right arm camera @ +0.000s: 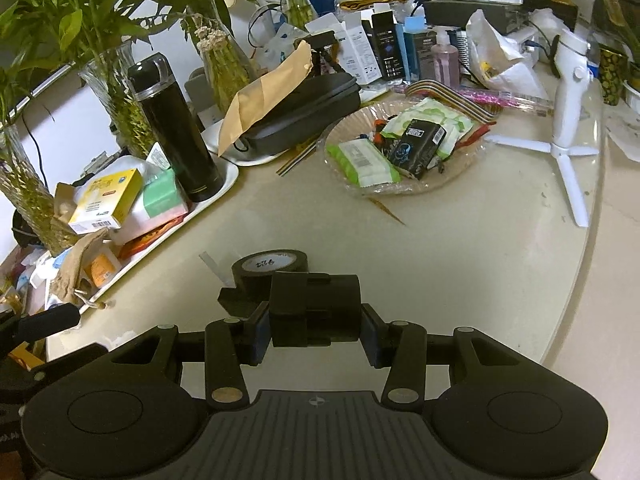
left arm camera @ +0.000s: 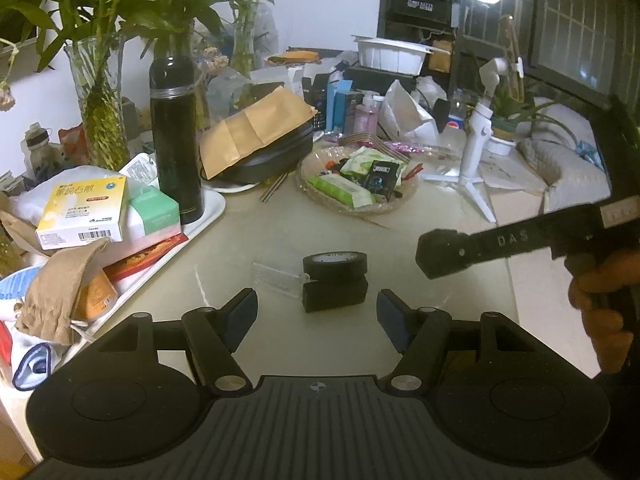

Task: Organize rigid objects
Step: 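Lift the black cylindrical plug off the table with the right tool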

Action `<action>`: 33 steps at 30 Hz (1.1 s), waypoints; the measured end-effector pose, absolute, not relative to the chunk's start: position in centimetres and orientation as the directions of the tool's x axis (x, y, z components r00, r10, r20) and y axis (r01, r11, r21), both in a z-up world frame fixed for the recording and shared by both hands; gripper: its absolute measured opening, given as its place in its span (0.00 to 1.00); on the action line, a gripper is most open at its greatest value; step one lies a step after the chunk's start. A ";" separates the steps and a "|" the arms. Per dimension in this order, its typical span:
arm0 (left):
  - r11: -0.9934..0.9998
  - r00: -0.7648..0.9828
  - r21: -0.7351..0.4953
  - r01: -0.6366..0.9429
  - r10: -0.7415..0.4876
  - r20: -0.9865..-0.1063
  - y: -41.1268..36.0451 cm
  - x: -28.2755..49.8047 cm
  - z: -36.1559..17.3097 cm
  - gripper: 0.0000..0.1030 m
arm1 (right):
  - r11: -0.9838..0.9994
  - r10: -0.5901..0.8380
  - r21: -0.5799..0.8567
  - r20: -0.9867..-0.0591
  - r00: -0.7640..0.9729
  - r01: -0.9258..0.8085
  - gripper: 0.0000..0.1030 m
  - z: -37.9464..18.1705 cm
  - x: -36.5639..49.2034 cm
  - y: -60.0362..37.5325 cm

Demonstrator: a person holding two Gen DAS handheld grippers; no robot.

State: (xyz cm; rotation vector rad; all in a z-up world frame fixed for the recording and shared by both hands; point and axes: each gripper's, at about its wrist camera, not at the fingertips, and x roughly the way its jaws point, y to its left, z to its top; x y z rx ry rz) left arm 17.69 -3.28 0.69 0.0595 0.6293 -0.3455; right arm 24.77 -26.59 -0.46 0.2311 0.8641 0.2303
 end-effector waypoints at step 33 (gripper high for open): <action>0.915 0.713 0.091 0.392 -0.240 -0.659 -6.0 19.8 1.2 0.63 | 0.939 0.308 0.334 -0.722 0.620 -0.078 0.47 0.1 21.2 -28.4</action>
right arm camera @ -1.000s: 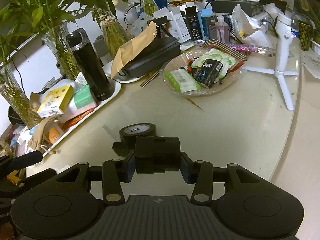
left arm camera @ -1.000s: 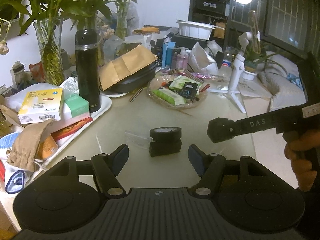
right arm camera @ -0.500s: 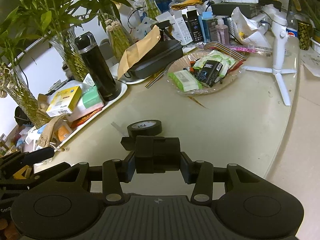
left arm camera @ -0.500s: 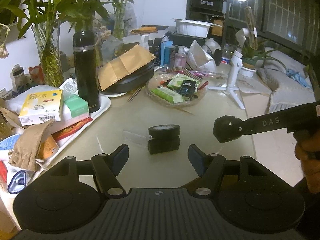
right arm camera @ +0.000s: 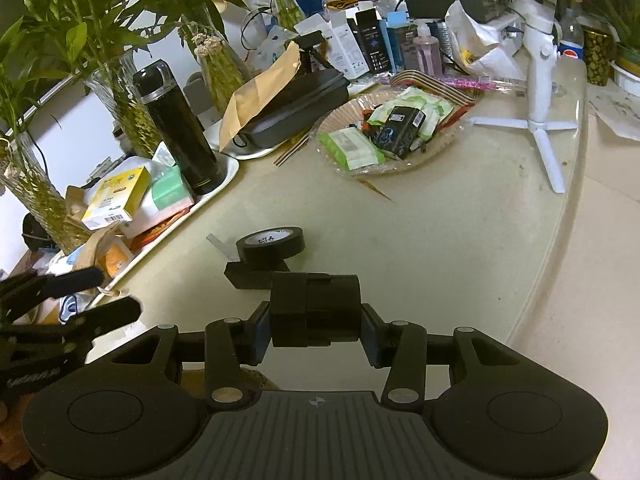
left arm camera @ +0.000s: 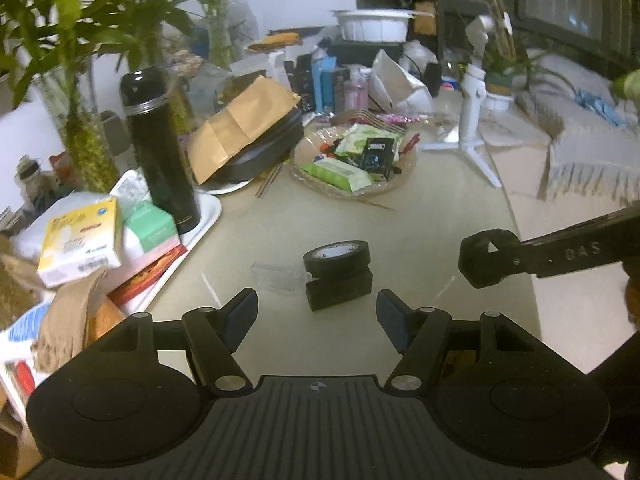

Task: Organize rigid objects
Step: 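Lift the black cylindrical plug off the table with the right tool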

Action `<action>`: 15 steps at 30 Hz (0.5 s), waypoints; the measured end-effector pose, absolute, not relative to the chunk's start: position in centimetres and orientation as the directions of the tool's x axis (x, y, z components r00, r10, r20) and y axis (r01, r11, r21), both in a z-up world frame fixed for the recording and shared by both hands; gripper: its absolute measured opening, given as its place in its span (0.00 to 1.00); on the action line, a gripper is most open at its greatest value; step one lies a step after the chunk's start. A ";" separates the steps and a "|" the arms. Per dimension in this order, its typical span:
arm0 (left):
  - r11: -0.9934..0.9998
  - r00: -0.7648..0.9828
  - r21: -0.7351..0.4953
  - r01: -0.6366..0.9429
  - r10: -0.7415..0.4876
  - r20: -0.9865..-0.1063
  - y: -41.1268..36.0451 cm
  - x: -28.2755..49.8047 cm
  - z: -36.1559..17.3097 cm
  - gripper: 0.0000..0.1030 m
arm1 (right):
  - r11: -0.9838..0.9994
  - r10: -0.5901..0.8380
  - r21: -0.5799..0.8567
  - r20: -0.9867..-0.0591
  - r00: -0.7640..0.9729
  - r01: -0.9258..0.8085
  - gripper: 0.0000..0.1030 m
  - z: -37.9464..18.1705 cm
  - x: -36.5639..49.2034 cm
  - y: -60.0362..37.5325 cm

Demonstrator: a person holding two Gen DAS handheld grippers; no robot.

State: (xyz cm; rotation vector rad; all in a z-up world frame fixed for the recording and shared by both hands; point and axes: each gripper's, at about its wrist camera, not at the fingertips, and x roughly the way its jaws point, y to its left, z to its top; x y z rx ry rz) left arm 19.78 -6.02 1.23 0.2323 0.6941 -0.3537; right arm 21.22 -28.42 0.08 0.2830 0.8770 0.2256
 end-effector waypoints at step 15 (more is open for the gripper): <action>0.901 0.532 0.035 0.433 -0.224 -0.816 -8.3 27.1 -2.3 0.63 | 0.923 0.328 0.380 -0.709 0.624 -0.053 0.47 0.1 21.4 -30.1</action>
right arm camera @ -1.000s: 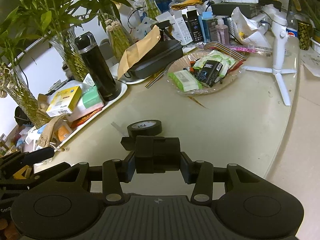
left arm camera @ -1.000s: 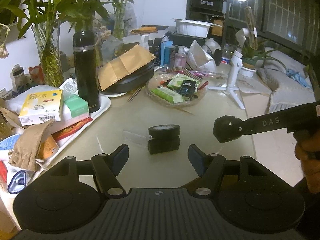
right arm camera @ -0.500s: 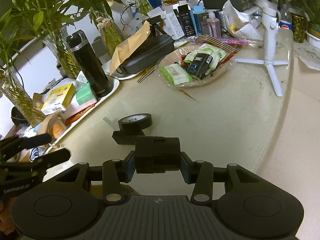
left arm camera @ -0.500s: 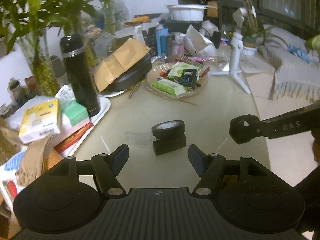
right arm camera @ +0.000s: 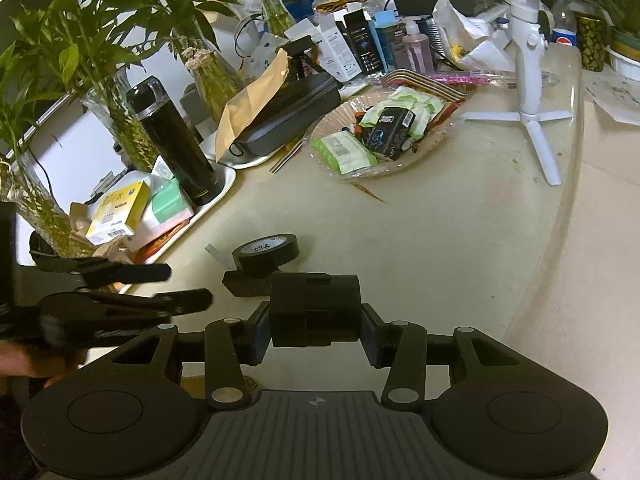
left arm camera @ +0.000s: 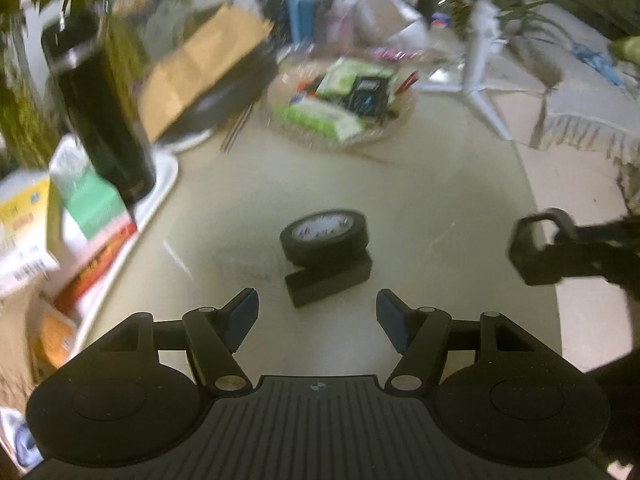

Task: Organize rigid objects
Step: 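Lift the black cylindrical plug off the table with the right tool, then grasp the black rectangular block with the left tool while the right tool holds the plug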

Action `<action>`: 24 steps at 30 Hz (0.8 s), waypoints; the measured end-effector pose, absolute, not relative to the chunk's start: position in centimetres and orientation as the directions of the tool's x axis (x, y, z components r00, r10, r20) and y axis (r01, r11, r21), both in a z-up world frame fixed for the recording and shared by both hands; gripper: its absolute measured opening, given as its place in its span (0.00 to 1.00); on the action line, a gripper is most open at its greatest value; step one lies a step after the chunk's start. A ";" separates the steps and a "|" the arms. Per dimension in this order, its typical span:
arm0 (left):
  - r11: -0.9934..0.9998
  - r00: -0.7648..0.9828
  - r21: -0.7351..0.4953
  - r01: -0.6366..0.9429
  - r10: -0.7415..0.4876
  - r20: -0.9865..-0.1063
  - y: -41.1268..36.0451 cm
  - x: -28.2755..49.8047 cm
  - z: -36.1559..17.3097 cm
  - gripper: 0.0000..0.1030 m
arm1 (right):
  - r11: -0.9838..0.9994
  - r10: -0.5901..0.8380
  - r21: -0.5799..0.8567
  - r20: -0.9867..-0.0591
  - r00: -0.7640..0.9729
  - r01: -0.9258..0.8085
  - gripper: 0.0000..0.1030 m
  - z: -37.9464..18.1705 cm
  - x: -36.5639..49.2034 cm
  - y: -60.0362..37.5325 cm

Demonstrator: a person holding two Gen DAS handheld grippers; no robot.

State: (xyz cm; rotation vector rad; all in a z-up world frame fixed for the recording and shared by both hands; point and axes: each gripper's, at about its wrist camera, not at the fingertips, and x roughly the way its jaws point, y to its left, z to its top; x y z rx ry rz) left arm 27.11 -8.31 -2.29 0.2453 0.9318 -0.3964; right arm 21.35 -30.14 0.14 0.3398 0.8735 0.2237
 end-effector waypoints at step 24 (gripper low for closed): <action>0.993 0.433 -0.081 0.083 -0.109 -0.895 -11.1 33.7 -6.6 0.68 | 0.926 0.319 0.374 -0.722 0.614 -0.042 0.47 -0.2 21.5 -30.5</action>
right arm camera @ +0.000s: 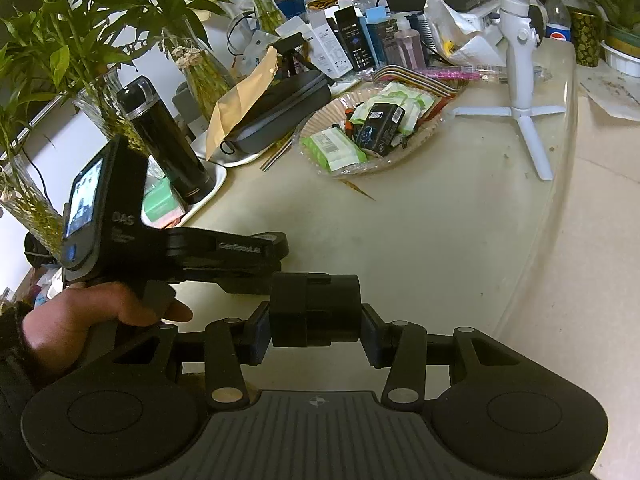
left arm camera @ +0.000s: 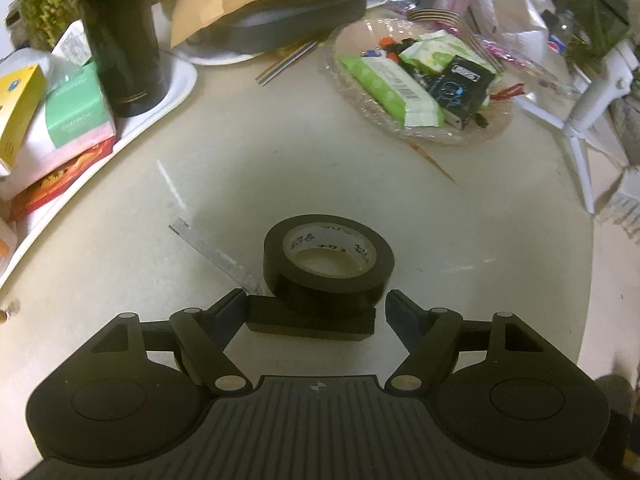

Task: Organize rigid objects
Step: 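Grasp the black rectangular block with the left tool while the right tool holds the plug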

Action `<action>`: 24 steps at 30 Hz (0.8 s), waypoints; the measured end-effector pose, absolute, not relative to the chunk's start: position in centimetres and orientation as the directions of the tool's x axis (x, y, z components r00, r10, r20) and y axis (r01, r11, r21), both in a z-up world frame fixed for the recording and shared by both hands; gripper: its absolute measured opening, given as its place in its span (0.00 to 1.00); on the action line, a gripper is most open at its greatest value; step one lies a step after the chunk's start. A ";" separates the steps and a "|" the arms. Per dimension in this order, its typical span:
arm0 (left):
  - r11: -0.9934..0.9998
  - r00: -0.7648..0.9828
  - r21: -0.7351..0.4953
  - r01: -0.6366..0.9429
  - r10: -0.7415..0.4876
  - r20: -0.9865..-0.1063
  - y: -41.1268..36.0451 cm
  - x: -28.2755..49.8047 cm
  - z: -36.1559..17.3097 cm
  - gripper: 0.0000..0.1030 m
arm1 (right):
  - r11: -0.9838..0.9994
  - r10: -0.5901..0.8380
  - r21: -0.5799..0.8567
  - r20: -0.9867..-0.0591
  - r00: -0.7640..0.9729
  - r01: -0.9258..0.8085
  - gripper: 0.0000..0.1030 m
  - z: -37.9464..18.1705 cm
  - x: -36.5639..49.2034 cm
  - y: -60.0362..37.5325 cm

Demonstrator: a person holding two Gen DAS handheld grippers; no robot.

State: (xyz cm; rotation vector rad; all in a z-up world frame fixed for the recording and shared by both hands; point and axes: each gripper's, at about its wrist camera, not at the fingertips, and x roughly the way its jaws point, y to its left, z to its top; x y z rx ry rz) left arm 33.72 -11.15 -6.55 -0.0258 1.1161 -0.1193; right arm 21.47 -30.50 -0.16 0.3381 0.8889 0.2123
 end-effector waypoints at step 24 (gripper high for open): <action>0.979 0.548 -0.156 0.129 -0.201 -0.812 -7.7 29.3 -0.7 0.66 | 0.904 0.381 0.419 -0.695 0.610 -0.087 0.47 -0.1 21.4 -29.5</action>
